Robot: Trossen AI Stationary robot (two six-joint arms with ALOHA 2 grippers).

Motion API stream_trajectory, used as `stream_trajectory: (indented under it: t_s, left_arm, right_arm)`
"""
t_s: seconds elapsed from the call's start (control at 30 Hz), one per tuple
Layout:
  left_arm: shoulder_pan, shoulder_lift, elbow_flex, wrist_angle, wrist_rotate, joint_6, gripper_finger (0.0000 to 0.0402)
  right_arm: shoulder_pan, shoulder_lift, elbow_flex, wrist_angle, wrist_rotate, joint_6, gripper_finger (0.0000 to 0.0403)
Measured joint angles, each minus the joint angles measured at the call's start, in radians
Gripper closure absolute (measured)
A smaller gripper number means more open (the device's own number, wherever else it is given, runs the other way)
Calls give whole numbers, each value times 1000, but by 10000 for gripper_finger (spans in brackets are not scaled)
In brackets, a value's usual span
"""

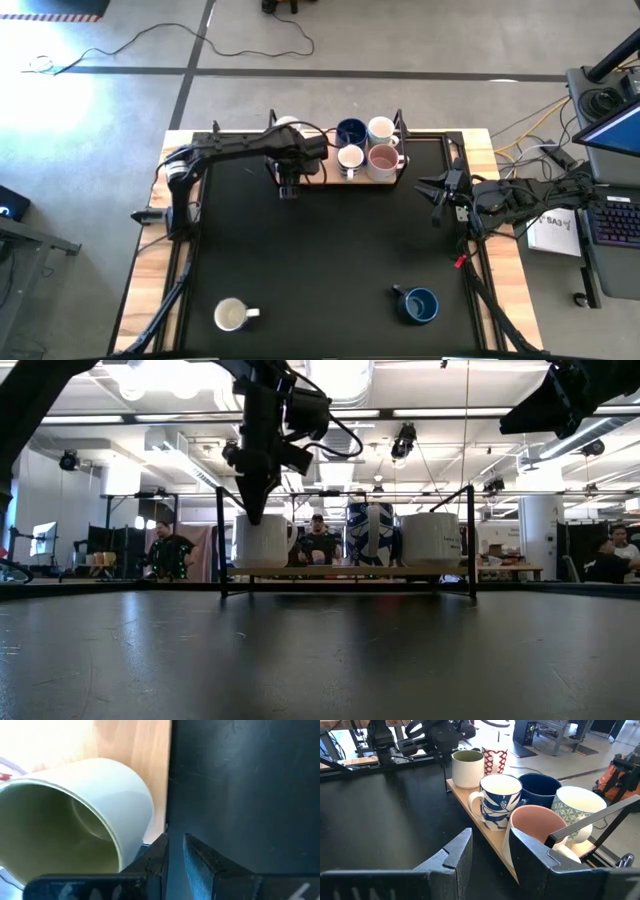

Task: Place coffee mugs
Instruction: Put the green mug on the shelf aligned with the other red mug, then put the blue mug on the shelf

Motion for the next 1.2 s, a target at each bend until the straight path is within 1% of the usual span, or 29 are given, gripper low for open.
stream_trajectory:
  t_s: [0.77, 1.07, 1.2]
  left_arm:
    - [65, 0, -1, 35, -24, 37, 362]
    - [50, -2, -1, -11, -23, 10, 362]
    - [30, -6, 22, -39, 1, -16, 362]
  right_arm:
    - [0, 0, 0, 0, 0, 0, 282]
    - [0, 0, 0, 0, 0, 0, 282]
    - [0, 0, 0, 0, 0, 0, 282]
